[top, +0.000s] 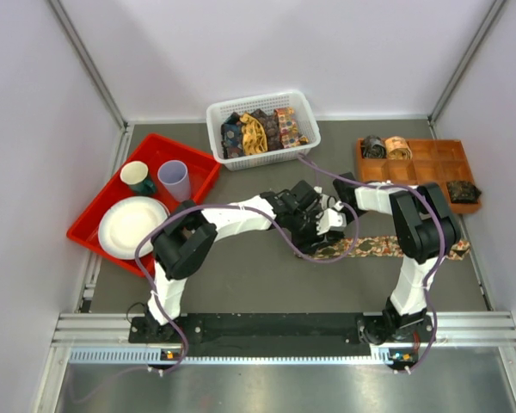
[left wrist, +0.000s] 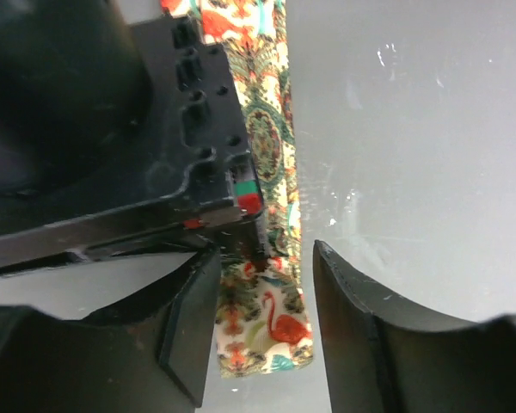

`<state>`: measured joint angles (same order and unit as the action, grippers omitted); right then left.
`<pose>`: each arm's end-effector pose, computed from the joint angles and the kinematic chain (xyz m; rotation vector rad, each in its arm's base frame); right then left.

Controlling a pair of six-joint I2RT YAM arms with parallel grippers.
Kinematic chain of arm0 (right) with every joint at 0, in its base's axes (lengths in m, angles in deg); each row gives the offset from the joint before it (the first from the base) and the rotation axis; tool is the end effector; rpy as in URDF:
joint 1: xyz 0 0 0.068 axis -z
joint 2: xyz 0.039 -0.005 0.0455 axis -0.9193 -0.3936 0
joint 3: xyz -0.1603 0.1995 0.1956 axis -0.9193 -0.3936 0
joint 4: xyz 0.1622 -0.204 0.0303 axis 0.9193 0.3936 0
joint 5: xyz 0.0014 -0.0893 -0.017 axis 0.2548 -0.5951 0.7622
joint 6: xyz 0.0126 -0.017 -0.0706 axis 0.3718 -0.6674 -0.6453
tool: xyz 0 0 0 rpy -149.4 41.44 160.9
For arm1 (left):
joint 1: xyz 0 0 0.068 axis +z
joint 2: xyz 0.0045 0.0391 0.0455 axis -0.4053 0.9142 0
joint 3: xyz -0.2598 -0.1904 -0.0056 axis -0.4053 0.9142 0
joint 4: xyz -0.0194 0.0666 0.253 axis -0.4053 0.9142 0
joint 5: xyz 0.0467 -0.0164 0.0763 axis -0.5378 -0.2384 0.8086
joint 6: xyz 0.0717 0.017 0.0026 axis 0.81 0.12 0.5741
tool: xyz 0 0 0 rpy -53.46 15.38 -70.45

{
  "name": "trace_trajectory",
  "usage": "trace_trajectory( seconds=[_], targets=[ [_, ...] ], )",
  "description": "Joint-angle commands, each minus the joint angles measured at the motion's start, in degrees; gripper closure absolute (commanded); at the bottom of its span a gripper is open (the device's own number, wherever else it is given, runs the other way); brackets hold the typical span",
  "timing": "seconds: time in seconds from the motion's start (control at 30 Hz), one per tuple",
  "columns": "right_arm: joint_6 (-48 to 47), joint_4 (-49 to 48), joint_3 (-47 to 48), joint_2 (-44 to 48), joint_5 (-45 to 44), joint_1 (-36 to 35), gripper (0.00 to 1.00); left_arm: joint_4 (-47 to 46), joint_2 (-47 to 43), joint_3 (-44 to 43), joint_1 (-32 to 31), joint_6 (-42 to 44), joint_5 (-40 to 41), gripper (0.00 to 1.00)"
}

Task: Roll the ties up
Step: Roll the tie at the center of the board.

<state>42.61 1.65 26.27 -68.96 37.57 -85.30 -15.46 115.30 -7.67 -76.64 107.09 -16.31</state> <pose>0.3003 0.1439 0.1465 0.2913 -2.8376 -1.0980 0.2542 -0.3833 0.2087 1.7943 1.8365 -0.8176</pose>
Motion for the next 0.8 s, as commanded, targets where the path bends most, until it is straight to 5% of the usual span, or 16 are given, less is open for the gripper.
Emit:
trace_trajectory(
  seconds=[0.0,0.33,0.57,0.77],
  targets=[
    [-2.73,-1.85,-1.09,-2.64,-5.98,-1.03,1.00,-2.22,4.19,-1.60,-0.27,-0.94,1.32,0.49],
    [-2.82,-2.37,-1.62,-2.56,-6.42,-0.59,1.00,-3.98,-5.64,10.43,1.75,0.55,3.43,0.28],
    [-2.73,-2.55,-1.97,-2.38,-6.25,-0.51,1.00,-5.30,-6.79,12.81,3.33,1.78,3.09,0.28],
    [-2.73,-2.46,-1.88,-2.64,-6.51,-0.50,1.00,-4.42,-6.35,10.18,3.51,2.04,1.15,0.42]
  ],
)
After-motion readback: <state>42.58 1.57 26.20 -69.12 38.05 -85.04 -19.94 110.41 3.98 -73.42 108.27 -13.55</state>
